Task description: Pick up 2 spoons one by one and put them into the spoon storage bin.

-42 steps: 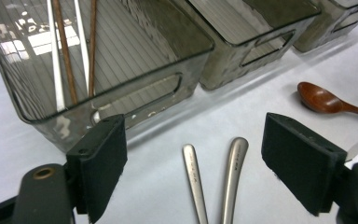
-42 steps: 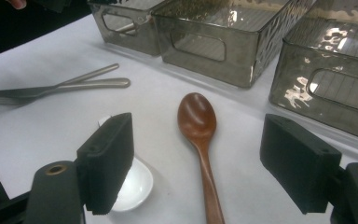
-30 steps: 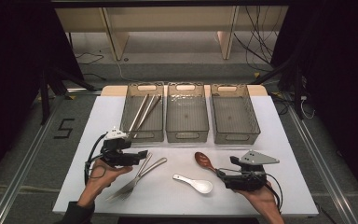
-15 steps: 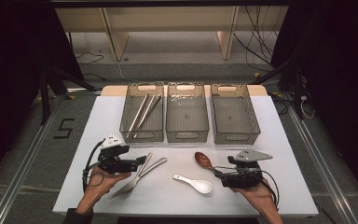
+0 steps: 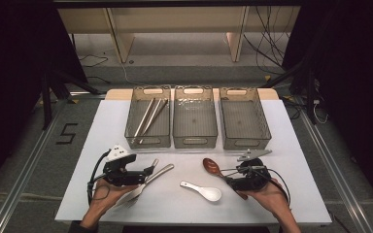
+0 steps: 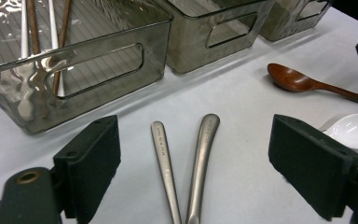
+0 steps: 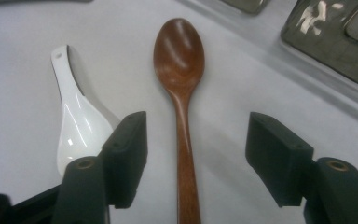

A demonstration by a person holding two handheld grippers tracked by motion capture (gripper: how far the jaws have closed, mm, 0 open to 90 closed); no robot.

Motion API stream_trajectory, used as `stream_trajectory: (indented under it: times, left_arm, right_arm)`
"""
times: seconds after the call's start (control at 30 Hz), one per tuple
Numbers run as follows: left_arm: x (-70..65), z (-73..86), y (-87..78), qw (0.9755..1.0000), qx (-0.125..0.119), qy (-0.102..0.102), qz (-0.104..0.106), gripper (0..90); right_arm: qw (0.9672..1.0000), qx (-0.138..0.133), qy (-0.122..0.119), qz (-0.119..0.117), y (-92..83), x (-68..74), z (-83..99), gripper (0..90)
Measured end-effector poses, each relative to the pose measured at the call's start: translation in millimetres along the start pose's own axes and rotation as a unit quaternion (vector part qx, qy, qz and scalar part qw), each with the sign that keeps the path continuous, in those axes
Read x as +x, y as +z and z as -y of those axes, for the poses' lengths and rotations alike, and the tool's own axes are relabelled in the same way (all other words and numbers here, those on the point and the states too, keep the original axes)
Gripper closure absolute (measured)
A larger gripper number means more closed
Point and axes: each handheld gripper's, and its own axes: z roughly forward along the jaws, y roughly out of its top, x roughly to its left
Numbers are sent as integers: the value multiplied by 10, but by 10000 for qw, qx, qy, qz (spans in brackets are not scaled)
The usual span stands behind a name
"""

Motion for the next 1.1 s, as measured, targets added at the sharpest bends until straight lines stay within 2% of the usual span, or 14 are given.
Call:
stream_trajectory:
  times: [0.07,0.27,0.33,0.53,0.9,1.0,1.1]
  left_arm:
    - [-16,9,0,10000,-43,0,-20,164]
    - [-24,42,-10,10000,-52,72,-32,164]
    - [-16,51,-13,10000,-68,-1,-9,164]
    - [-17,70,-13,10000,-35,31,-15,164]
    - [-18,89,2,10000,-22,41,-60,164]
    - [-19,90,1,10000,-23,50,-69,165]
    - [-19,92,0,9999,-28,64,-92,165]
  right_arm:
    - [9998,188,-27,-43,34,7,-42,429]
    - [9974,708,-162,23,198,60,-133,532]
    - [9967,786,-195,8,231,60,-144,560]
    - [9936,1098,-283,19,321,74,-153,646]
    - [9895,1345,-504,158,387,116,-167,796]
    - [9883,1417,-533,199,395,131,-185,806]
    - [9884,1417,-513,171,392,123,-188,812]
